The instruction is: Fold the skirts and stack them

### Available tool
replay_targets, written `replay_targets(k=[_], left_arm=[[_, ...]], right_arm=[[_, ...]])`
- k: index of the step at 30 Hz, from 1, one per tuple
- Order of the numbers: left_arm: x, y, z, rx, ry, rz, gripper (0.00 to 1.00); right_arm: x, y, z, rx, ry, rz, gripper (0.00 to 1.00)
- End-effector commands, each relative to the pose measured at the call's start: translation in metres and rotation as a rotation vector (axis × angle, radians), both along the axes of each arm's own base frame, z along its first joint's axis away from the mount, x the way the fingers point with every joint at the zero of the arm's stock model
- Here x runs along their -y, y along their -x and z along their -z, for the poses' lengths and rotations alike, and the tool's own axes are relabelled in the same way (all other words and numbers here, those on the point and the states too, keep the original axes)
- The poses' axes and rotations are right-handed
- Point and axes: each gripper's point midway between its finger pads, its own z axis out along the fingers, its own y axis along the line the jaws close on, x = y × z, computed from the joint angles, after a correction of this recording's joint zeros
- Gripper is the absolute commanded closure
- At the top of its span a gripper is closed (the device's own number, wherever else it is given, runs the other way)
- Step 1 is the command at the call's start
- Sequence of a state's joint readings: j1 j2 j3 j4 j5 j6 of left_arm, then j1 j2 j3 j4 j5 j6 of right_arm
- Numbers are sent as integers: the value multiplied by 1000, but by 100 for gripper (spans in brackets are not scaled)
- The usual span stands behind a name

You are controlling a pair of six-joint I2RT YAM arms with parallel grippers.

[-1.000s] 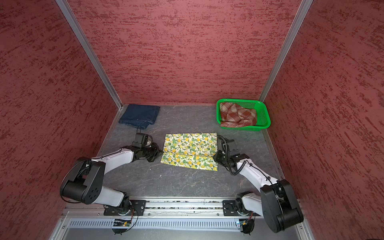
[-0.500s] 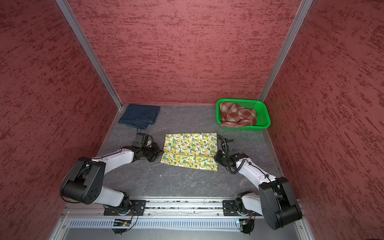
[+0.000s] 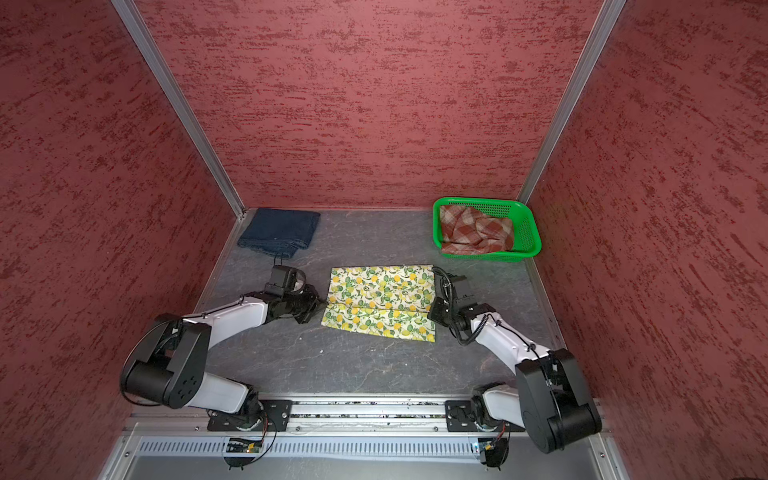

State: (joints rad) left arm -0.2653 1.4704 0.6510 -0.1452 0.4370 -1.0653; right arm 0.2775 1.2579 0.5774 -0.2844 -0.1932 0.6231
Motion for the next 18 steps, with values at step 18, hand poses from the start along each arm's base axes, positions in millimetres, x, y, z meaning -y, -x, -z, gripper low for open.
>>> replay_targets(k=[18], left_arm=[[-9, 0, -68, 170, -67, 30, 100]], right_arm=[[19, 1, -85, 175, 81, 4, 100]])
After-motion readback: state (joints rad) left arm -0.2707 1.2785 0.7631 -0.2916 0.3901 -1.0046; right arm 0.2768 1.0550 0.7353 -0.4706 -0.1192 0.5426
